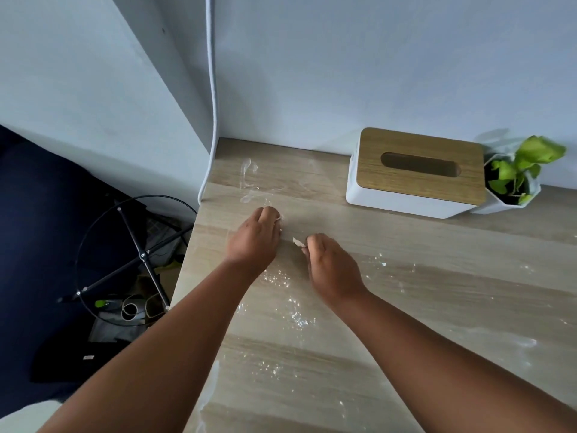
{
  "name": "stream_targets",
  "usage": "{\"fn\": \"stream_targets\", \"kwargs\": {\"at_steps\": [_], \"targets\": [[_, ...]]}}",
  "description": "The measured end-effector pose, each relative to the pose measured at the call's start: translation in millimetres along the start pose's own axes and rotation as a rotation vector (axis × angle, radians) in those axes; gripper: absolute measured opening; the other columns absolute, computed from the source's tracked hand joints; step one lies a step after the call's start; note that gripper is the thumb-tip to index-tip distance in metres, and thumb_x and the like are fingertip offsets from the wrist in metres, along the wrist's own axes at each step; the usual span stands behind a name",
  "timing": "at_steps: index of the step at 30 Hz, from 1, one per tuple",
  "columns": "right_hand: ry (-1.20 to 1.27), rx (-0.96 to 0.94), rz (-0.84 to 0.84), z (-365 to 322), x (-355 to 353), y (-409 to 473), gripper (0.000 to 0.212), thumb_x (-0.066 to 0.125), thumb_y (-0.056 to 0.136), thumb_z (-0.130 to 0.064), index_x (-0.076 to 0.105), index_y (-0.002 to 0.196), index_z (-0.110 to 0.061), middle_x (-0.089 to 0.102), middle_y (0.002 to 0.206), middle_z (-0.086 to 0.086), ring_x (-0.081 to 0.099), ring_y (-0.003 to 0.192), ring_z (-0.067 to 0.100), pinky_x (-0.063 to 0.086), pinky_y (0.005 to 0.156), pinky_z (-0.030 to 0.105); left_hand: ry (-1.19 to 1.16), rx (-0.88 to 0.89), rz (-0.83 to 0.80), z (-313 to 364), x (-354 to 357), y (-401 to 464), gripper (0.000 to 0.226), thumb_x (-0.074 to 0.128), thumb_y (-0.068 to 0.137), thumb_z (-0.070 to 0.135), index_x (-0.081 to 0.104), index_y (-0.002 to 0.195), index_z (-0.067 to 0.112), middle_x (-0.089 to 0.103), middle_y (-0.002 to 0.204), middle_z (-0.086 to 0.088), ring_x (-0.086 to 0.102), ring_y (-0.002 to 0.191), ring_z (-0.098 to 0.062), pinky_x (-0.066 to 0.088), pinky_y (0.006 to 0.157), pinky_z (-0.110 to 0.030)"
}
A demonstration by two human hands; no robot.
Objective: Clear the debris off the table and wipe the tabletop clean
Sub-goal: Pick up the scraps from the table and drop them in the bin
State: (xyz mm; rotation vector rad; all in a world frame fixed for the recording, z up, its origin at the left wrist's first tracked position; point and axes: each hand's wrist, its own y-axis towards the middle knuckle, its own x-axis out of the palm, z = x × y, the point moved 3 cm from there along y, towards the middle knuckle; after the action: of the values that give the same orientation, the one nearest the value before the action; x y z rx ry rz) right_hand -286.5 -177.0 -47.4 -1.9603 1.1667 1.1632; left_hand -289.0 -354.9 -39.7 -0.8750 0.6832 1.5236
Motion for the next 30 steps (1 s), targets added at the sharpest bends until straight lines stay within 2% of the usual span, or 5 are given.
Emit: {"fn": "stream_targets", "kwargs": {"at_steps": [4,8,19,25,30], "targets": [[0.105,0.077,-0.048,0.0,-4.5,-8.7,0.03,0.054,0.09,0.002,0.06,0.118,-0.007,0.064,0.11,0.012,0.063,0.093,0.035,0.052,0.07,0.041,-0.119,-0.004,0.036,10.2,-2.2,-24.0,0.019,0.052,0.103,0.012,0.062,0.118,0.008,0.066,0.112,-0.013,0.066,0.093,-0.036,0.055,0.073,-0.044],[0.111,0.059,-0.028,-3.6,-12.3,-22.9,0.008,0.055,0.096,-0.01,0.059,0.103,-0.008,0.061,0.1,0.009,0.061,0.085,0.032,0.042,0.065,0.034,-0.123,-0.04,-0.015,14.5,-1.0,-47.3,0.016,0.05,0.1,0.011,0.059,0.113,0.011,0.062,0.107,-0.009,0.063,0.086,-0.033,0.054,0.072,-0.045],[0.101,0.203,0.147,22.6,-56.8,-82.8,0.034,0.047,0.108,-0.036,0.039,0.079,-0.02,0.047,0.074,-0.003,0.05,0.067,0.028,0.034,0.059,0.036,-0.194,-0.021,-0.011,31.5,-11.1,-77.3,0.023,0.048,0.095,0.014,0.042,0.073,0.015,0.049,0.071,-0.003,0.047,0.066,-0.018,0.036,0.057,-0.037],[0.328,0.472,0.147,61.1,-68.6,-130.7,0.018,0.046,0.107,-0.017,0.063,0.11,-0.012,0.066,0.096,-0.001,0.063,0.089,0.024,0.046,0.077,0.034,-0.381,-0.124,-0.051,58.4,10.8,-90.8,0.013,0.04,0.083,0.023,0.051,0.077,0.023,0.056,0.066,0.002,0.05,0.059,-0.011,0.038,0.054,-0.033],[0.487,0.651,0.208,91.3,-66.3,-179.4,0.021,0.045,0.103,-0.006,0.057,0.115,-0.019,0.069,0.093,0.0,0.067,0.079,0.02,0.051,0.074,0.034,-0.545,-0.212,-0.178,88.4,50.4,-119.5,0.017,0.042,0.076,0.025,0.057,0.083,0.03,0.061,0.064,0.002,0.05,0.054,-0.017,0.04,0.049,-0.035]]}}
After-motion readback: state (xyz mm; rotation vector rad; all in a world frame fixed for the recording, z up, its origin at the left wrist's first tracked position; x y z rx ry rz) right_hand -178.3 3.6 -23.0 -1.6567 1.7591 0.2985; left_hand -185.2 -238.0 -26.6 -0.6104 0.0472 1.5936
